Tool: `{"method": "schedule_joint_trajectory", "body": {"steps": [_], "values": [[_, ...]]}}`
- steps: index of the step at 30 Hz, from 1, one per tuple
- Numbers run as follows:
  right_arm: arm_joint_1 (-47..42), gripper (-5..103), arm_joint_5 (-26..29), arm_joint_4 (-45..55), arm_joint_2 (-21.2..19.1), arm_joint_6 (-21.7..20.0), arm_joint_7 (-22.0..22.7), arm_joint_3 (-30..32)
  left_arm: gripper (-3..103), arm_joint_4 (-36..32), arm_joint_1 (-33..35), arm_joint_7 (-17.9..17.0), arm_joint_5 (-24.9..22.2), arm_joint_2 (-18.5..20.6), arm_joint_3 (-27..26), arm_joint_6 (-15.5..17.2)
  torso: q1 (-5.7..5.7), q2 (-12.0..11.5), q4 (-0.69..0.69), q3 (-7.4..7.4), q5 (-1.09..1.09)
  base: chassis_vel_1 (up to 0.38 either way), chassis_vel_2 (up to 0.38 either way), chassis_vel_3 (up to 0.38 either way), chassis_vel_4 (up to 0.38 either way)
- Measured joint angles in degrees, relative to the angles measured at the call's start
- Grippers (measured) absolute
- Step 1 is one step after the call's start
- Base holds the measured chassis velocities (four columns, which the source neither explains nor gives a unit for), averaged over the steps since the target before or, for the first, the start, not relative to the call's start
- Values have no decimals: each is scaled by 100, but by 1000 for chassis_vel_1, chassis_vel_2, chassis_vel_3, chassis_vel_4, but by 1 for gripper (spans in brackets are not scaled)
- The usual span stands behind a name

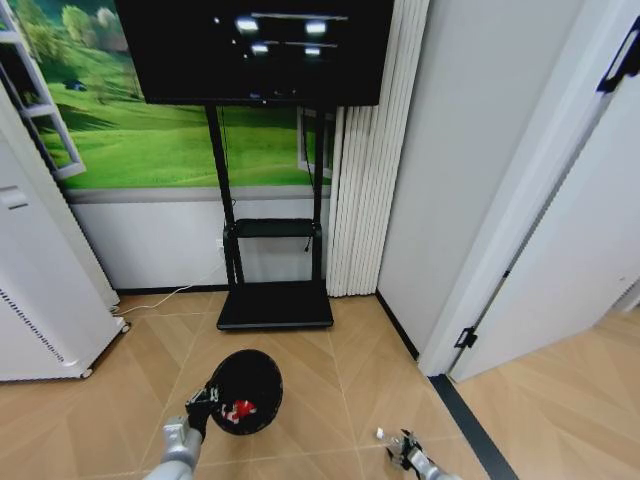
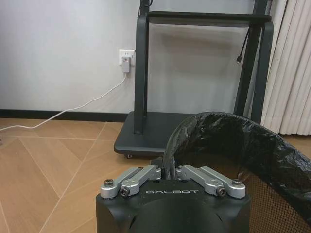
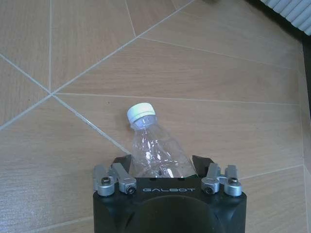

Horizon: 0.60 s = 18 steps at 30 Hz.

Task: Pick up the trash bin and place the garbage on the floor into it.

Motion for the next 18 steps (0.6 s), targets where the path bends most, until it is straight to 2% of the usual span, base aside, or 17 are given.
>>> {"method": "schedule_joint_trajectory", "body": {"steps": [1,4,5,7,8,11,13,15,17,18], "values": [[0,77,0,0,0,0,0,0,6,0,0,0,0,0,0,0,0,0,0,0,0,0,0,0,0],[-17,60,-6,-2,-6,13,-34,55,6,-6,4,2,-1,3,0,-1,0,0,3,1,6,0,0,0,0],[-17,60,-6,-2,-6,13,-34,55,6,-6,4,2,-1,3,0,-1,0,0,3,1,6,0,0,0,0],[-71,49,-22,6,-15,23,-45,133,6,-10,-1,1,-1,1,15,-1,0,-1,3,1,7,0,0,0,0],[-71,49,-22,6,-15,23,-45,133,6,-10,-1,1,-1,1,15,-1,0,-1,3,1,7,0,0,0,0],[-211,39,-88,50,-74,47,-47,308,6,-8,-35,-1,10,-10,52,-1,1,-2,-1,2,5,0,0,0,0],[-237,39,-130,45,-88,78,-69,363,6,-1,-43,-2,13,-13,58,-1,1,-2,-1,2,5,0,0,0,0],[-265,35,-154,42,-99,93,-89,416,6,6,-48,-3,17,-17,64,-1,1,-2,0,2,5,0,0,0,0],[-382,27,-206,139,-136,132,-113,626,6,14,-55,-4,34,-41,73,0,1,-2,-1,3,7,0,0,0,0],[-382,27,-206,139,-136,132,-113,626,6,14,-55,-4,34,-41,73,0,1,-2,-1,3,7,0,0,0,0]]}}
